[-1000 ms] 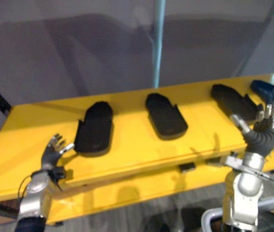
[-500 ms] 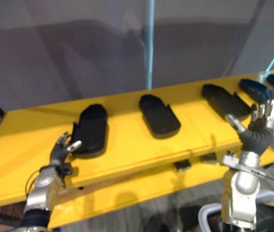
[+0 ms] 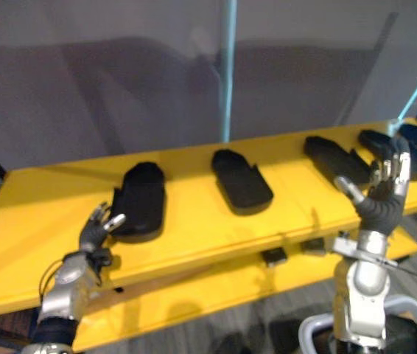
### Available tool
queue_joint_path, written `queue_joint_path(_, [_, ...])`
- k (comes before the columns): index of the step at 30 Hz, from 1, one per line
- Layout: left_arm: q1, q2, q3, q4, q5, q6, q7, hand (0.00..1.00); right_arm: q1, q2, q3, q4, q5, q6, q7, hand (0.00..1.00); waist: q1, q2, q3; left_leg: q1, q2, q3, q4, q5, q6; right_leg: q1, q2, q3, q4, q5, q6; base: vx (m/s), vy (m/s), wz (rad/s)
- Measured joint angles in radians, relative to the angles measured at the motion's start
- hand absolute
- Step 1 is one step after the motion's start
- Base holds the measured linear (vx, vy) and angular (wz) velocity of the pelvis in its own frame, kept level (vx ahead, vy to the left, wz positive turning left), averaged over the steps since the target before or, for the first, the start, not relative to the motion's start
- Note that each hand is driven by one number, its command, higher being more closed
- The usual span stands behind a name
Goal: Walk over and take plastic housings, then place them on the shelf
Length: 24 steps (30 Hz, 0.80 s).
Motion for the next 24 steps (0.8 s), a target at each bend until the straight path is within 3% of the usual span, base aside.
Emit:
queue_joint_path(11, [-0.025,0.001,-0.018,-0.002,0.000,0.006,-0.031,0.00,-0.009,0.002,0.018,0.023,0.000,-0.001,-0.002,0.00,0.001,-0.020,0.011,0.001,0.000,0.000,0.000,0.000,0.000,0.000,0.000,0.000,0.000,0.000,0.000,0.00,0.000,0.00])
queue_joint_path(20, [-0.031,-0.003,-0.038,-0.053,0.001,0.059,-0.035,0.00,-0.011,0.002,0.018,0.023,-0.001,-0.001,-0.017,0.00,0.001,-0.027,0.016,0.001,0.000,0.000,-0.002,0.000,0.000,0.000,-0.001,-0.001,0.000,0.000,0.000,0.00,0.000,0.00])
queue_joint_path(24, [-0.016,-0.029,-0.035,-0.100,0.001,0.087,0.001,0.00,-0.011,0.009,0.018,0.022,-0.001,-0.001,-0.019,0.00,0.001,-0.026,0.018,0.001,0.000,-0.001,-0.003,0.000,0.000,0.000,-0.001,-0.002,0.000,0.000,0.000,0.00,0.000,0.00])
